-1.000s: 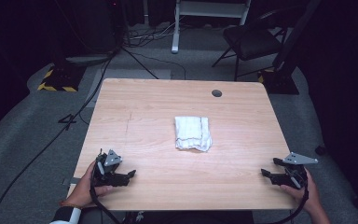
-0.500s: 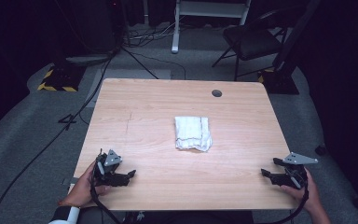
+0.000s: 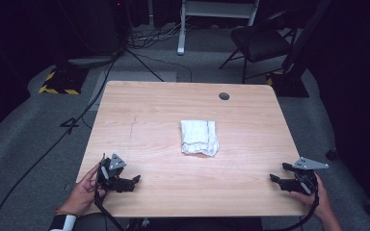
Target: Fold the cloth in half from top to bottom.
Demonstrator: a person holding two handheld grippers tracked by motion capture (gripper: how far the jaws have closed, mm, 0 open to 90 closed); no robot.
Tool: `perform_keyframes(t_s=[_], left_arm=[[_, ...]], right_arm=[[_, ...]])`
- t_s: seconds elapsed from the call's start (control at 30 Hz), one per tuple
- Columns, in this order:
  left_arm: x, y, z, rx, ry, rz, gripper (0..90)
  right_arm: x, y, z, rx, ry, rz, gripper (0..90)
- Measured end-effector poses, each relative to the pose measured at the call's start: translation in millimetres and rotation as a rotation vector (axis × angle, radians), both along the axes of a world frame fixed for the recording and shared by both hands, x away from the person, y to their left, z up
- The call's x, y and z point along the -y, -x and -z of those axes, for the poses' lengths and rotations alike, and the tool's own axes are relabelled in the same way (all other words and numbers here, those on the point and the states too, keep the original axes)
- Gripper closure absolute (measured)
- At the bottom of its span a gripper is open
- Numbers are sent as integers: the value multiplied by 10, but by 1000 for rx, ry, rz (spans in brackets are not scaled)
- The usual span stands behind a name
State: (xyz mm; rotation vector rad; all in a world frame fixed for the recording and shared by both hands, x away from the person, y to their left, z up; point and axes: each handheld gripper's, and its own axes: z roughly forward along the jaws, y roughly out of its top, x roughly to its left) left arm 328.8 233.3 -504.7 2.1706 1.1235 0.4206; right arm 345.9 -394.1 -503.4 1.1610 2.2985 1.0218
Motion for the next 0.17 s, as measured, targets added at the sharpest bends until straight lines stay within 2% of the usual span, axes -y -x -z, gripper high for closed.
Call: perform_keyframes(t_s=[0.17], left_arm=[[0,0,0,0,0,0,65]], right_arm=[[0,0,0,0,0,0,220]])
